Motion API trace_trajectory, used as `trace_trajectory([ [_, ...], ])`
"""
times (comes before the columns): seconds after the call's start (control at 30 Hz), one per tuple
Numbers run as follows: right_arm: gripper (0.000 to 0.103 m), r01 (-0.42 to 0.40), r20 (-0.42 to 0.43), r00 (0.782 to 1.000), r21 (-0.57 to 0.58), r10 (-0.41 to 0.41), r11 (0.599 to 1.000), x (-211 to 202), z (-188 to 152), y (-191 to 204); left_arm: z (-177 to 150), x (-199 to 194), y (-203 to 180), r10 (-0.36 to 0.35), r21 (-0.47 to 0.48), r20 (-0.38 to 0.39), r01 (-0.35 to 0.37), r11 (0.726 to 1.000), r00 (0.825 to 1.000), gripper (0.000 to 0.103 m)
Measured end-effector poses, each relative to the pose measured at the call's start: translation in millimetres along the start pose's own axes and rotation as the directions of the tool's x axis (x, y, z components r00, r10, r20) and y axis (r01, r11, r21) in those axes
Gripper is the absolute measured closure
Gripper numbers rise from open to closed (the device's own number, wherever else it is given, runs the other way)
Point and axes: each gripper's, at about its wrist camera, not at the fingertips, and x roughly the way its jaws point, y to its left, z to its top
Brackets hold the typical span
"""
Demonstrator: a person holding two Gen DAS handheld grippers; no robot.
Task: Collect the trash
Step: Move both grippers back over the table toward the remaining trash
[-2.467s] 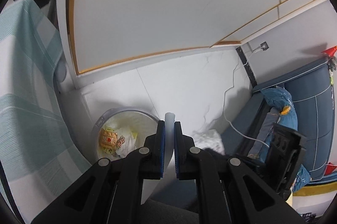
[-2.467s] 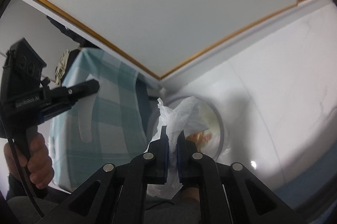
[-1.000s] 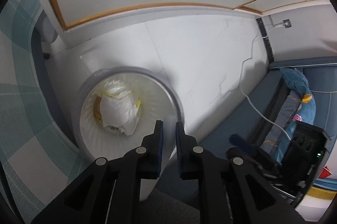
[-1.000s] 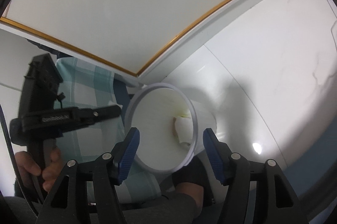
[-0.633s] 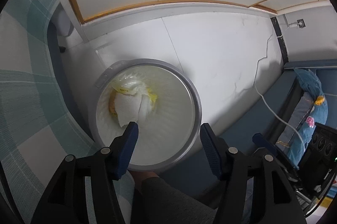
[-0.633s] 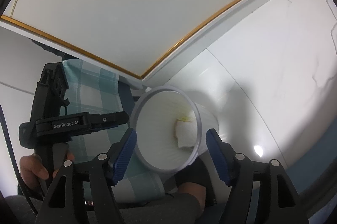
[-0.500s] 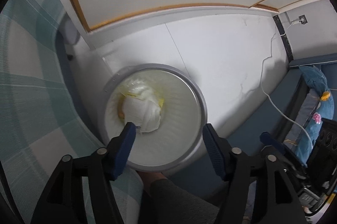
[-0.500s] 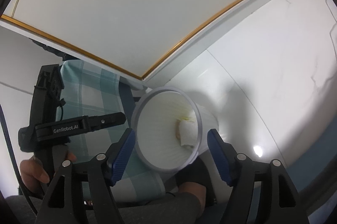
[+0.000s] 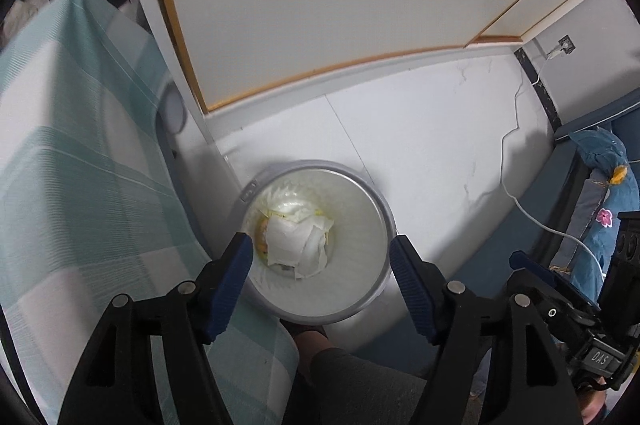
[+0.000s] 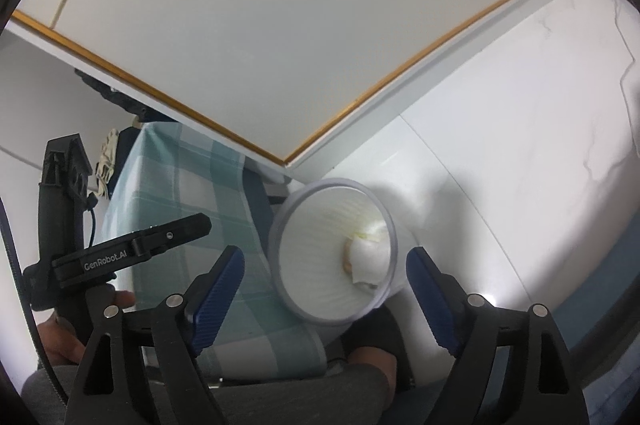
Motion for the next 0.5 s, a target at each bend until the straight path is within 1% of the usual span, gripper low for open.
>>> trace_trajectory([
  [0.13,0.018,-0.007,0.027,1.0,-0.015,0.008,1.0,-14.1,-1.9,13.2,-2.9,-15.4,-1.1,0.012,0.002,0.046,-0.013,1.0,0.999,0.031],
  [0.27,0.018,-0.013,0.056,0.998,-0.046,0.015,0.999,-30.2,-2.2,29.8,-7.7,-36.4,4.2,0.019,-0.006,0.102,-0.018,1.0,0.995,0.03],
  [0.37,0.017,-0.016,0.081,0.996,-0.073,0.022,0.997,-41.6,-2.0,45.0,-12.3,-52.5,9.2,0.034,-0.021,0.141,-0.031,0.999,0.989,0.03],
  [0.5,0.015,-0.026,0.119,0.992,-0.124,0.041,0.992,-59.3,-1.3,74.1,-21.0,-77.9,26.7,0.063,-0.071,0.199,-0.05,0.996,0.978,0.03],
])
